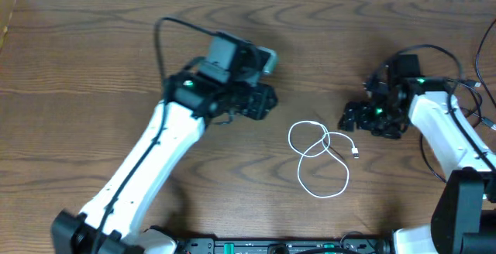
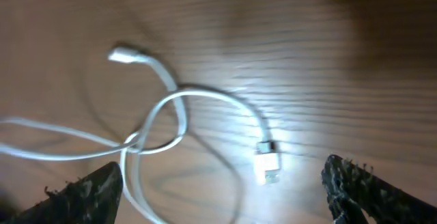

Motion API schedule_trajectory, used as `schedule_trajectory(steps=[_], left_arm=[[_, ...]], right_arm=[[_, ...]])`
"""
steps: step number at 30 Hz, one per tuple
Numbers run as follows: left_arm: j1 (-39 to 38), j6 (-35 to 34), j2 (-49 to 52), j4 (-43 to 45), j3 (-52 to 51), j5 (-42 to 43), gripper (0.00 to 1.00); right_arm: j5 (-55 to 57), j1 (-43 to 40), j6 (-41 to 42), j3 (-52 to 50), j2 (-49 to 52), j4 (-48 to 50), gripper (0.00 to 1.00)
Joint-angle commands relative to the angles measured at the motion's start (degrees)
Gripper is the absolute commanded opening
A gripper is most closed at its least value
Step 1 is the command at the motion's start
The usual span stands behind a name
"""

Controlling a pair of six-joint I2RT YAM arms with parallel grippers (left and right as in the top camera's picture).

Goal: Untangle cables

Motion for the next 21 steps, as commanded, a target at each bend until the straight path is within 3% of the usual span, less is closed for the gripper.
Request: schedule_trajectory(steps=[1,7,12,21], left_arm=[[2.4,-0.1,-0.3,-3.2,0.1,-1.0,0.43],[5.0,-0.1,-0.2,-7.5,-0.1,-1.0,0.43],[5.0,-0.1,-0.2,-7.7,-0.1,-0.9,0.43],[5.0,-0.1,-0.2,-9.3,-0.1,-1.0,0.43]], right_arm=[[-2.4,4.2,-1.0,0.8,0.3,-1.0,0.90],[-0.1,11.8,1.0,0.8,0.3,-0.9,0.81],[9.0,16.3,8.4,-0.1,0.3,1.2,0.69],[14.7,18.9,17.8,-4.7,0.4,9.1,0.56]])
